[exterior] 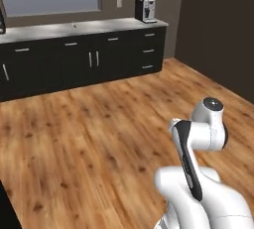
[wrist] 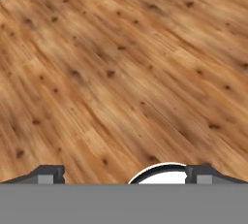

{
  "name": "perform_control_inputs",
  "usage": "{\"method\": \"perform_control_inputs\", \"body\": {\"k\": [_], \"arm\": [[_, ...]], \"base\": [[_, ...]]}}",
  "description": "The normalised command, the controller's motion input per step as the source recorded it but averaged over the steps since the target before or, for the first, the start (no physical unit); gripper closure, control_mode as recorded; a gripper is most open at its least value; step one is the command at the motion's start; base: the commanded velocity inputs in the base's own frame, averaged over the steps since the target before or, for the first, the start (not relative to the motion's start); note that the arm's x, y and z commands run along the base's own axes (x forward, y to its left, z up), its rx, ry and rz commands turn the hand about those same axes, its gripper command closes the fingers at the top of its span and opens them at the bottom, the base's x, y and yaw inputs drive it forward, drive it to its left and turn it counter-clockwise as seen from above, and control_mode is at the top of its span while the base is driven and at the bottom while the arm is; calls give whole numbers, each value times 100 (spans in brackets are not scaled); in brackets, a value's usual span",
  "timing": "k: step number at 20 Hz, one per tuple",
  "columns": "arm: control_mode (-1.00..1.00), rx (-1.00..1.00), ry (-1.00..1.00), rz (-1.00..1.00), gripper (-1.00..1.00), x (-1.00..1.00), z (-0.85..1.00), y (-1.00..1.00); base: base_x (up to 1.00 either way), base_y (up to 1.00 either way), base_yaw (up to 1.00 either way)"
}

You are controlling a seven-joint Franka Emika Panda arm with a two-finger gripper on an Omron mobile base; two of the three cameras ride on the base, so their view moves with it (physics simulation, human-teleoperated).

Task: Organize the utensils by type. Pick up the wooden spoons from the counter and place them in the open cabinet. Then pick up the metallic utensils from the counter and place them in the open drawer.

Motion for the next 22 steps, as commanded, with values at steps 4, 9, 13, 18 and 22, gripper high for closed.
{"method": "perform_control_inputs", "body": {"k": [4,9,13,18,22], "arm": [[100,0,0,0,-100,0,0,0],[100,0,0,0,-100,0,0,0],[100,0,0,0,-100,0,0,0],[100,0,0,0,-100,0,0,0],[100,0,0,0,-100,0,0,0]], "base": [[100,0,23],[100,-2,34],[100,-12,36],[95,-25,33],[97,-39,23]]}}
